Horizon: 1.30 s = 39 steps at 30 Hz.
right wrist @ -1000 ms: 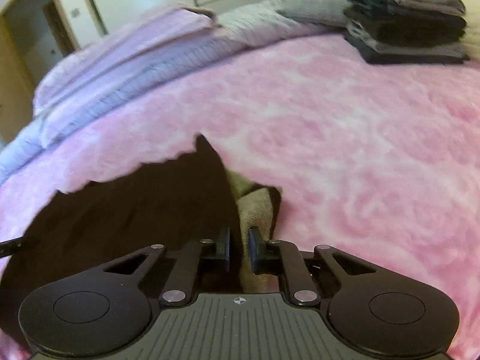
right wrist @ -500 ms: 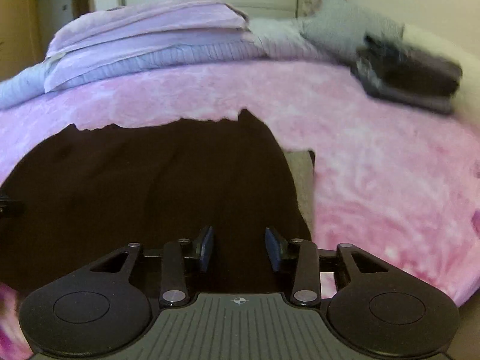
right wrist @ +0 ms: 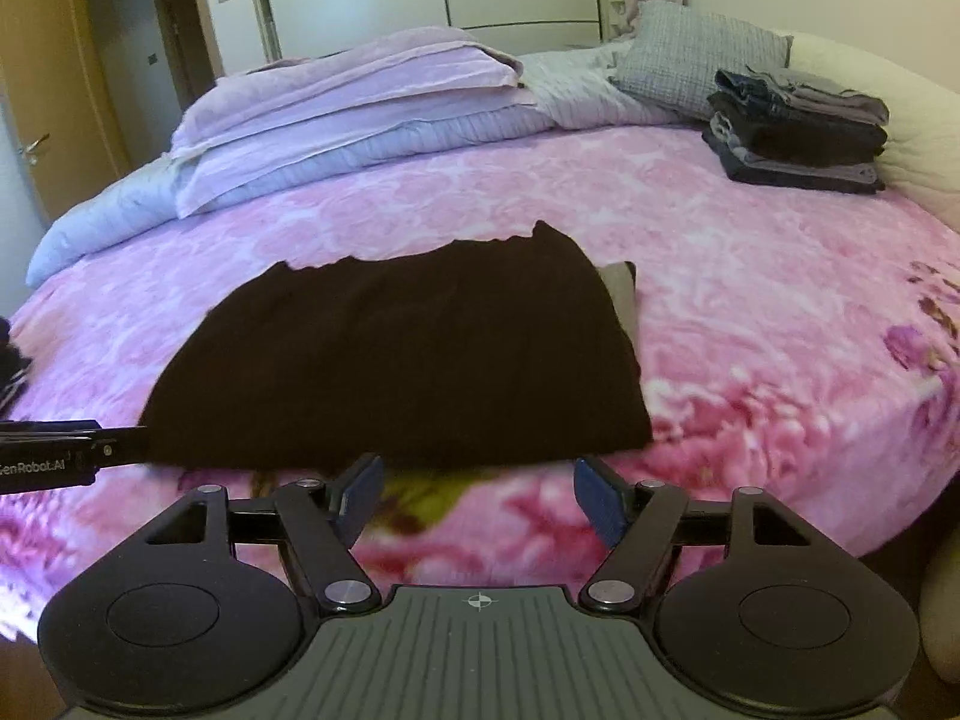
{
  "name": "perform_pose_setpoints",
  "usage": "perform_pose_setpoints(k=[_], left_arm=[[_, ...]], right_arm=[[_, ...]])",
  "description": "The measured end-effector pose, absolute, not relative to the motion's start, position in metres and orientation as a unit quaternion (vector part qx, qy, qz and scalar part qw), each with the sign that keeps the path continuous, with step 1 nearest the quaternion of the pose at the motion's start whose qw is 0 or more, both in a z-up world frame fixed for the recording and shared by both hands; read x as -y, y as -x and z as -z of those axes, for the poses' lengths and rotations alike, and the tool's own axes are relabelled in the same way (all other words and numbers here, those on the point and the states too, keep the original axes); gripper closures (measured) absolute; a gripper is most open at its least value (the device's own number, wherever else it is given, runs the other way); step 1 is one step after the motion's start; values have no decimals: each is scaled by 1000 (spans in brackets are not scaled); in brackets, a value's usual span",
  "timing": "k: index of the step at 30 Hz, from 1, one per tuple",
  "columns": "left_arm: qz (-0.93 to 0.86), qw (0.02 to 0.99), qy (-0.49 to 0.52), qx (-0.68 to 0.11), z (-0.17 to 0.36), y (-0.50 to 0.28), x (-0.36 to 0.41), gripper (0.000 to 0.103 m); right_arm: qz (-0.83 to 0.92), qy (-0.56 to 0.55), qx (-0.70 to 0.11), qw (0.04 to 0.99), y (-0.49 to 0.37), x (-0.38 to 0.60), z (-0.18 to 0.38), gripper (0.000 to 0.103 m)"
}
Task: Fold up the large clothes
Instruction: 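Raise both tools away from the folded sweater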
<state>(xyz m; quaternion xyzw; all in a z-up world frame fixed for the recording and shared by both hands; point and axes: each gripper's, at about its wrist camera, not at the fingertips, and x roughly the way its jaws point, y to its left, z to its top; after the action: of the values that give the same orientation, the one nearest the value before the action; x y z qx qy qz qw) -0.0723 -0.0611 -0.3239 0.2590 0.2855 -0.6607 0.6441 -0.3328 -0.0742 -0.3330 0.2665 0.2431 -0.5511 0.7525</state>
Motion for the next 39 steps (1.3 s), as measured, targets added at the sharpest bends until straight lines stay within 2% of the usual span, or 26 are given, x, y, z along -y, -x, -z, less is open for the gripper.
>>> perform_pose_setpoints(k=[4, 13, 28, 39], left_arm=[[668, 645, -259, -267, 311, 80, 37, 42], [673, 644, -257, -257, 299, 85, 21, 40], [667, 624, -287, -287, 322, 87, 51, 37], [650, 635, -266, -321, 346, 43, 86, 37]], right_arm=[[552, -255, -230, 760, 337, 53, 321, 35], [543, -249, -228, 769, 336, 34, 313, 35], [543, -273, -258, 751, 338, 65, 329, 35], [569, -319, -251, 716, 367, 108, 356, 36]])
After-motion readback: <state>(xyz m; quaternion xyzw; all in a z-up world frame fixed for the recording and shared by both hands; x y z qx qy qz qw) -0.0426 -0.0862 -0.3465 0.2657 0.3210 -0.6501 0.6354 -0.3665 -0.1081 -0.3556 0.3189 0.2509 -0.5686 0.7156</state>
